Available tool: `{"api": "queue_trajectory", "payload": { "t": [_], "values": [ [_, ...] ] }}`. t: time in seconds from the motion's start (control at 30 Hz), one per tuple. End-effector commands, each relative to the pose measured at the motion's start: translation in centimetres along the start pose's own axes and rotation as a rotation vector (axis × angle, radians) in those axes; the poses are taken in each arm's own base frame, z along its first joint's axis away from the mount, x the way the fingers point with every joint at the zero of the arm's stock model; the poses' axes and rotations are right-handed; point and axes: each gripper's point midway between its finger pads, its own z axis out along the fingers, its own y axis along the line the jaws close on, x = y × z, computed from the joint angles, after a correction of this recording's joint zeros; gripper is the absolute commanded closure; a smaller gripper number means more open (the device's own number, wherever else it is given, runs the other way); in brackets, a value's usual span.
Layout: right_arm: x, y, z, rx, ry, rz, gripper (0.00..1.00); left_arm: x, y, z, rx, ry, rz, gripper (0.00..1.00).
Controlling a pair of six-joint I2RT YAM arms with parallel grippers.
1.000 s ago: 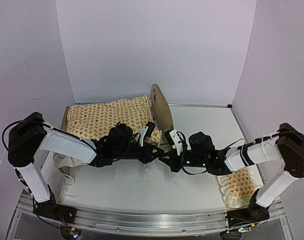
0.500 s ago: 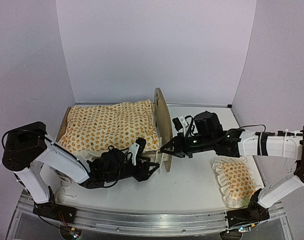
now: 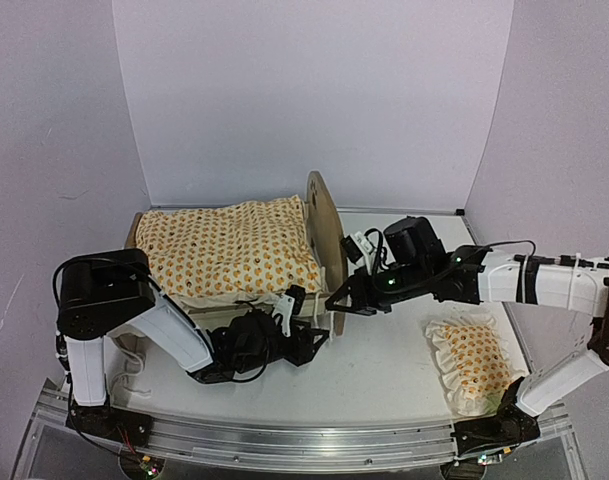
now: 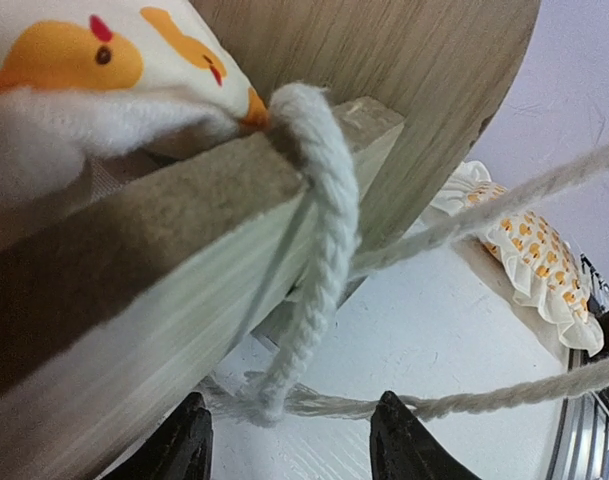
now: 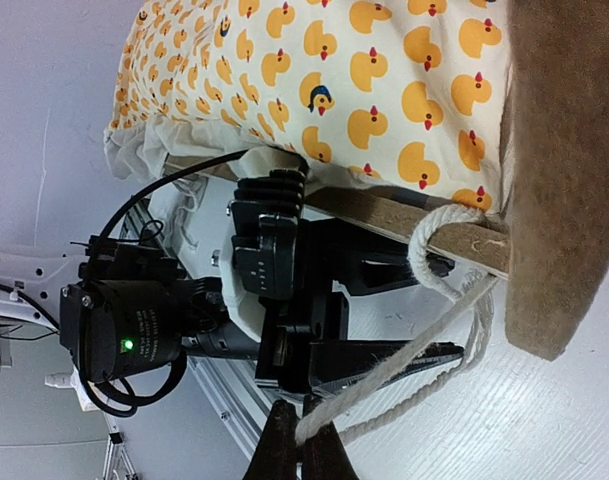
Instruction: Set up the pet bed
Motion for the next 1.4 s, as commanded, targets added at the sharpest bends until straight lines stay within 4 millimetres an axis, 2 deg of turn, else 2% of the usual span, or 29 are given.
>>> {"api": "queue_trajectory", "payload": {
  "t": [0.0,0.07,0.13,0.2,0.27,0.37,0.53,0.7,0.77,0.8,0.83,0.9,0.93,0.97,1.03,1.1,1.17,1.27,1.33,1.37],
  "values": [
    [-5.0,6.2,-3.2,-0.132,-0.150,-0.124,1.00,-3.8,-0.1,-1.8,0.057,-0.117,-0.050,0.44],
    [-5.3,5.2,-3.1,-0.082,-0.165,-0.102,1.00,-4.1,-2.7,-4.3,0.188,-0.106,-0.023,0.41],
    [-4.9,4.3,-2.4,-0.062,-0.149,-0.066,1.00,-4.5,-4.4,-6.7,0.252,-0.109,0.017,0.30],
    [-4.7,3.6,-1.7,-0.049,-0.133,-0.029,1.00,-5.4,-4.7,-8.6,0.275,-0.123,0.013,0.28],
    [-4.5,3.2,-1.2,-0.049,-0.119,0.014,1.00,-6.3,-5.3,-9.6,0.299,-0.139,0.025,0.26],
    [-4.5,4.3,-1.0,-0.125,-0.116,0.050,1.00,-7.5,-6.6,-8.3,0.312,-0.151,0.064,0.26],
    [-4.5,4.8,-1.3,-0.151,-0.124,0.068,1.00,-7.1,-8.3,-4.8,0.358,-0.128,0.106,0.31],
    [-4.9,5.2,-1.8,-0.163,-0.146,0.066,1.00,-6.0,-7.6,-1.7,0.328,-0.104,0.111,0.37],
    [-5.1,5.5,-2.0,-0.171,-0.149,0.063,1.00,-5.6,-7.4,-1.0,0.335,-0.092,0.112,0.43],
    [-5.0,5.5,-2.0,-0.173,-0.145,0.062,1.00,-5.8,-7.4,-0.8,0.337,-0.094,0.117,0.51],
    [-4.9,5.5,-1.9,-0.174,-0.143,0.055,1.00,-5.9,-7.2,-0.9,0.338,-0.090,0.113,0.69],
    [-5.1,5.3,-2.0,-0.159,-0.161,0.021,1.00,-6.4,-6.8,-1.5,0.324,-0.070,0.094,0.93],
    [-5.4,5.0,-2.1,-0.138,-0.176,-0.033,0.95,-6.8,-6.9,-2.1,0.320,-0.052,0.089,0.99],
    [-5.5,3.9,-2.0,-0.079,-0.190,-0.090,0.88,-7.0,-7.1,-2.8,0.321,-0.025,0.083,1.00],
    [-5.2,0.2,-1.7,0.099,-0.183,-0.207,0.74,-7.6,-8.1,-4.0,0.340,0.047,0.069,1.00],
    [-4.3,-3.2,-1.4,0.252,-0.139,-0.309,0.61,-7.6,-9.3,-5.2,0.382,0.137,0.051,1.00],
    [-2.7,-5.3,-1.0,0.312,-0.077,-0.347,0.54,-7.5,-10.2,-5.9,0.421,0.218,0.017,1.00],
    [0.4,-5.1,0.1,0.230,-0.021,-0.373,0.51,-6.9,-10.2,-6.3,0.442,0.298,-0.032,1.00],
    [2.1,-3.5,0.9,0.160,-0.052,-0.427,0.46,-6.5,-9.9,-6.2,0.453,0.331,-0.043,1.00],
    [2.8,-3.3,1.1,0.146,-0.063,-0.437,0.45,-6.4,-9.5,-6.0,0.443,0.339,-0.049,1.00]
  ]
}}
